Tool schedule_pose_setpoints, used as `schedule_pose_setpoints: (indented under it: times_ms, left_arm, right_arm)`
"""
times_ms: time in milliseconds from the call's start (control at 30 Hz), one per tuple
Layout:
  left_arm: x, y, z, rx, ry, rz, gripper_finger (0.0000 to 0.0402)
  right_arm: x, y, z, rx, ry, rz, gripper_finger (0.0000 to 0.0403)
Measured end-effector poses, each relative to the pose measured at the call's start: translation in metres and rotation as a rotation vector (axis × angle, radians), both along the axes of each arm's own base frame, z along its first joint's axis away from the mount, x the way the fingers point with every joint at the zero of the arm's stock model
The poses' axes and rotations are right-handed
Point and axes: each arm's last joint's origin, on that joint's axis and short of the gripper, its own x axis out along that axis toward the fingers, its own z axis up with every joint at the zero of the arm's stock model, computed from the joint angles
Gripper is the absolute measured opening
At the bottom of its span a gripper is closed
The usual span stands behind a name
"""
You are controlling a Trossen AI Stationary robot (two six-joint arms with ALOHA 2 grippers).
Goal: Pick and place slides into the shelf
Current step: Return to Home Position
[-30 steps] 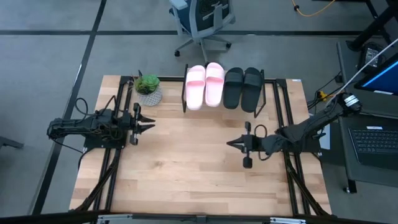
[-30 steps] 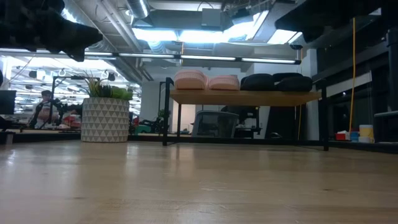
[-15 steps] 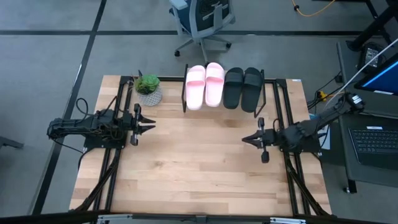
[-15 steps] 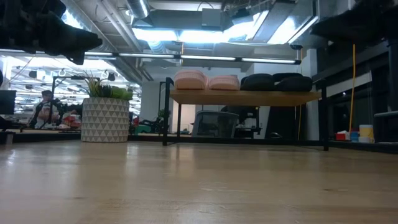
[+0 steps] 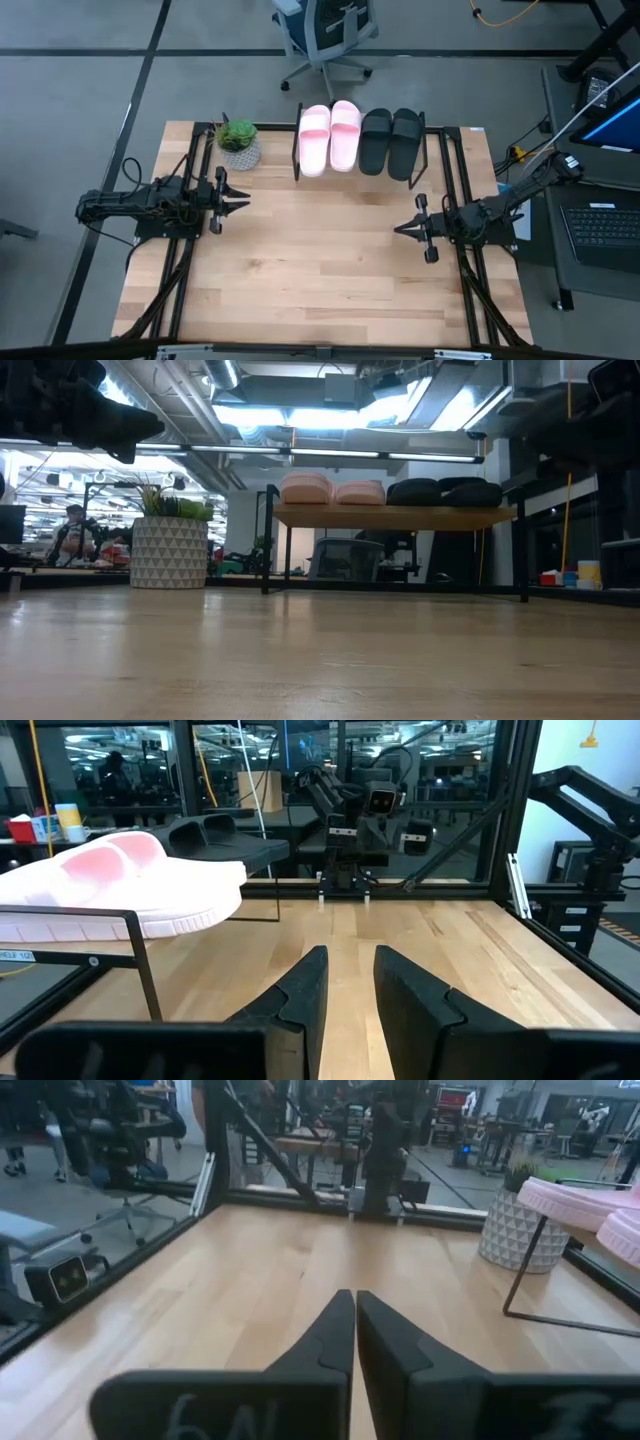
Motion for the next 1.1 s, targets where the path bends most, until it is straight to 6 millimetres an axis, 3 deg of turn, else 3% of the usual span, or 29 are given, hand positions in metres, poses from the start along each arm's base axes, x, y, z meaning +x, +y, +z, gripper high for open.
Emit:
schedule_pose_setpoints:
  times_ms: [333,700,1100]
  left_arm:
    - [0.0,0.0,0.0,0.0,0.0,0.0,0.0078]
    - [0.0,0.0,0.0,0.0,-0.001,0.0,0.0078]
    - [0.0,0.0,0.0,0.0,-0.001,0.001,0.0078]
  right_arm:
    - [-0.001,-0.001,-0.004,-0.038,0.028,-0.012,0.0006]
    - [-0.001,-0.002,-0.01,0.045,0.093,-0.026,0.004]
    - [-0.001,-0.004,0.002,-0.063,-0.032,-0.03,0.0039]
